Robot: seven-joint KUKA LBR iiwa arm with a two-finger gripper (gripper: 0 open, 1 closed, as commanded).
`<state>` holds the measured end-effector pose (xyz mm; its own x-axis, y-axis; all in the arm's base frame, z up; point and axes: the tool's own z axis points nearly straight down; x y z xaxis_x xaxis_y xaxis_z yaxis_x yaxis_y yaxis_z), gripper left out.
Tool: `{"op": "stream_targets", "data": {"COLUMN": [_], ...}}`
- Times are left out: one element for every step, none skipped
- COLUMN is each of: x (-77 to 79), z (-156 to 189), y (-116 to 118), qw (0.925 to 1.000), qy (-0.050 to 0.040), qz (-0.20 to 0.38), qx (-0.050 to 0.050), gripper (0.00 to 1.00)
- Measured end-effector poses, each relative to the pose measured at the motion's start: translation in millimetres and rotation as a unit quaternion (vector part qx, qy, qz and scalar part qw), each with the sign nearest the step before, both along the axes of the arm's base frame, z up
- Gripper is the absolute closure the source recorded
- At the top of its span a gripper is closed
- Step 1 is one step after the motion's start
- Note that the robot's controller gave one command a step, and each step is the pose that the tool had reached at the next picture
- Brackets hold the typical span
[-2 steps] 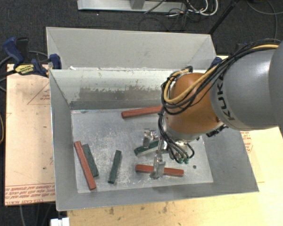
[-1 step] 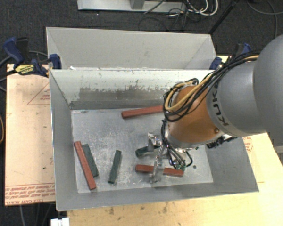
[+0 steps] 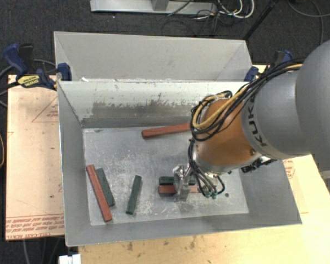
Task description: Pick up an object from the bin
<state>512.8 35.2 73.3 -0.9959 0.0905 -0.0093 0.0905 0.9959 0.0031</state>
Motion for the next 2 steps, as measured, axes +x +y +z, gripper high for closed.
{"op": "stream_targets", "data": {"x": [-3.5,-0.6], "z": [84,184], "y": [11,22], "qw": [0.9999,1.0], "qy": [0.0006,-0.0004], "qz": [-0.011,0.002], "qx": [0.0,0.0], "gripper": [1.0,1.0]}}
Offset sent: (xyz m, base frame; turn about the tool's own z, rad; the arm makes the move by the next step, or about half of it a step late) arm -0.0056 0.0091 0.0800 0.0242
